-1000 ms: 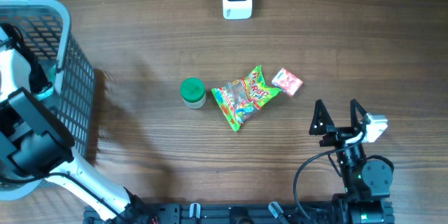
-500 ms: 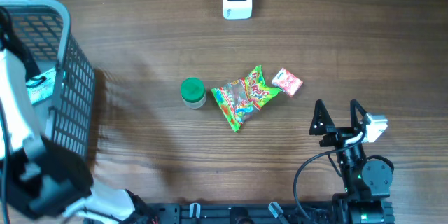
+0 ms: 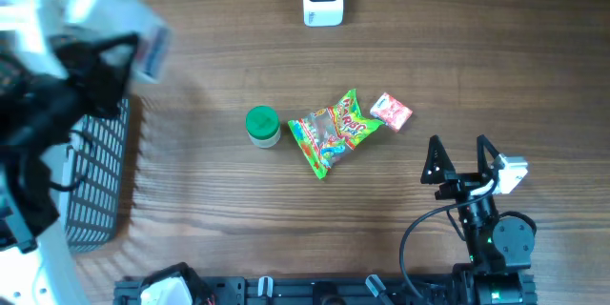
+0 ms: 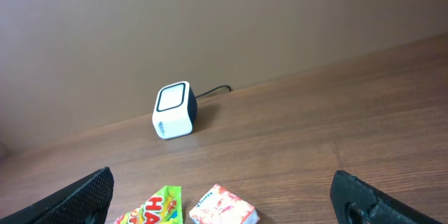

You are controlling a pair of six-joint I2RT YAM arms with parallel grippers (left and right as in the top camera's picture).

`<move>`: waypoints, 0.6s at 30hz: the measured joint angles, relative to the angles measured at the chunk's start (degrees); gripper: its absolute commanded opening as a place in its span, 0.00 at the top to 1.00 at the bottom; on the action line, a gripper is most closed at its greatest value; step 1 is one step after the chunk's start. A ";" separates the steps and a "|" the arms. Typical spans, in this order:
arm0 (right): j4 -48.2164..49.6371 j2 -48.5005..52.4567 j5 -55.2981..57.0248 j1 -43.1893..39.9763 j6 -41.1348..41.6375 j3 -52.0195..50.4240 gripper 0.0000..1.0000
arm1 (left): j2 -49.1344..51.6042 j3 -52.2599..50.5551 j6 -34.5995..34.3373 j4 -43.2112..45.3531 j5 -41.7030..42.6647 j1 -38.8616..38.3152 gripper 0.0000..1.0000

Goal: Scan the item barcode
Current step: 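Carry the white box right and drop it near the right gripper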

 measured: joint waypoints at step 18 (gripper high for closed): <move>0.00 0.00 0.00 0.00 0.00 0.00 0.00 | 42.84 -8.39 11.41 14.25 1.22 -54.40 0.74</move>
